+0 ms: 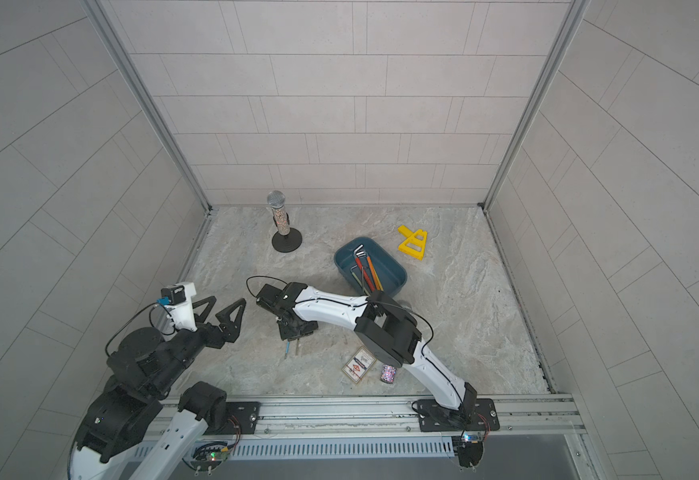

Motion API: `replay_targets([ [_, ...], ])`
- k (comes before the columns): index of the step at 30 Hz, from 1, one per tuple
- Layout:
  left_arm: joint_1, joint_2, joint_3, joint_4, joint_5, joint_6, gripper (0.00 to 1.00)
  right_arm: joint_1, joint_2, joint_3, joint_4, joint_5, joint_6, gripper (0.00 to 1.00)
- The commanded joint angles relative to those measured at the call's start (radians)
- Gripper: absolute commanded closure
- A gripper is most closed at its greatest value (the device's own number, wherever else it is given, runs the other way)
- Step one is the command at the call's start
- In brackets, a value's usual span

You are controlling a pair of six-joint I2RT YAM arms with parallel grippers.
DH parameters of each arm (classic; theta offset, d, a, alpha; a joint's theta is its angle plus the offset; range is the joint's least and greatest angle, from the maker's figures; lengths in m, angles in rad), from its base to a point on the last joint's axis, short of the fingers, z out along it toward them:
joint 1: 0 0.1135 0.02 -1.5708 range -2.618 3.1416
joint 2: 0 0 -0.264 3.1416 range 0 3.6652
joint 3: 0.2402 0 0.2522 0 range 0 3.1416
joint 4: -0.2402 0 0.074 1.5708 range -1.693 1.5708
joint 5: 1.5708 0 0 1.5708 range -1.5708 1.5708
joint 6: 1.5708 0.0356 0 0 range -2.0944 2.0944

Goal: Put the hex key on the desktop into the storage box
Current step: Pick up the Allen key from the center of the board.

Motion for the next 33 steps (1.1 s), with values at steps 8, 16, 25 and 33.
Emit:
replay_targets([
  [8,0.009,-0.008,-0.007,0.014,0.01,-0.004,0.03,0.007,0.044,0.005,-0.04,0.026,0.057,0.8],
  [16,0.011,-0.009,-0.008,0.016,0.015,-0.004,0.03,-0.003,0.022,-0.03,-0.024,0.045,0.086,0.89],
  [25,0.013,-0.006,-0.008,0.017,0.018,-0.003,0.03,-0.005,-0.003,-0.038,-0.016,0.054,0.095,1.0],
  [33,0.014,-0.005,-0.008,0.017,0.019,-0.004,0.03,-0.008,-0.061,-0.044,-0.028,0.109,0.075,1.0],
])
